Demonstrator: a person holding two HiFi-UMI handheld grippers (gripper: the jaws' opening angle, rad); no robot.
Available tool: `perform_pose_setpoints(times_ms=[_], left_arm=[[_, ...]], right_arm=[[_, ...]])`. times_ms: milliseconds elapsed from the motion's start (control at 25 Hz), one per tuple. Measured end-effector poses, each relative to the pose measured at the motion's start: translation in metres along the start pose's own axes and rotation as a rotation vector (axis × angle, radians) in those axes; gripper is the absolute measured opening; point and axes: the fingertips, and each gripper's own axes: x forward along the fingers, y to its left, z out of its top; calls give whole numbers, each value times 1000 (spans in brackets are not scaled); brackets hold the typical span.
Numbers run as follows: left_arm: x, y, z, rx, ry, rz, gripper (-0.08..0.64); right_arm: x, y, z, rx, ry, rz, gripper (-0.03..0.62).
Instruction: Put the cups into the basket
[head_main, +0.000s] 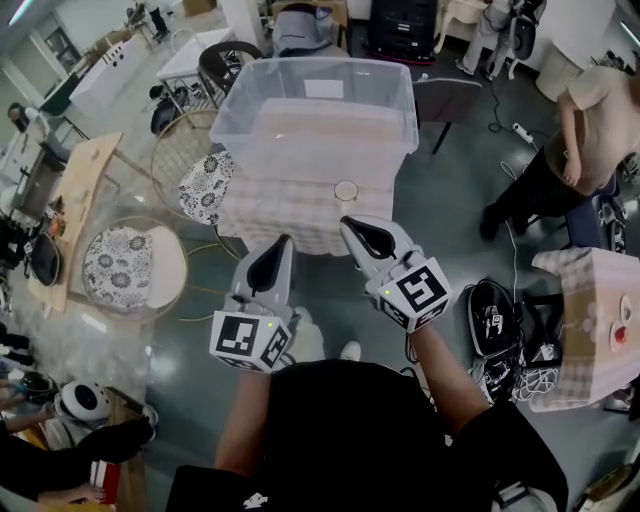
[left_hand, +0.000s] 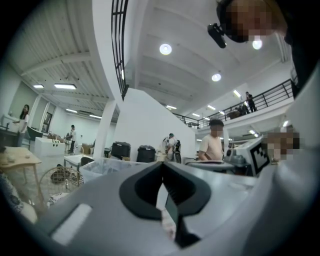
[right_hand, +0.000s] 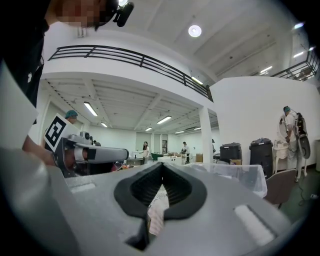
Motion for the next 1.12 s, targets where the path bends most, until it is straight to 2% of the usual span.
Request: perform_pose_setpoints(times_ms=[640,1120], left_arm=[[32,68,-5,-27,13,-17,6],[75,142,-1,-46,21,-32,6]], right_arm=[[66,-18,-11,9,30,-31,0],[139,-50,-8,31,20,-67,0]])
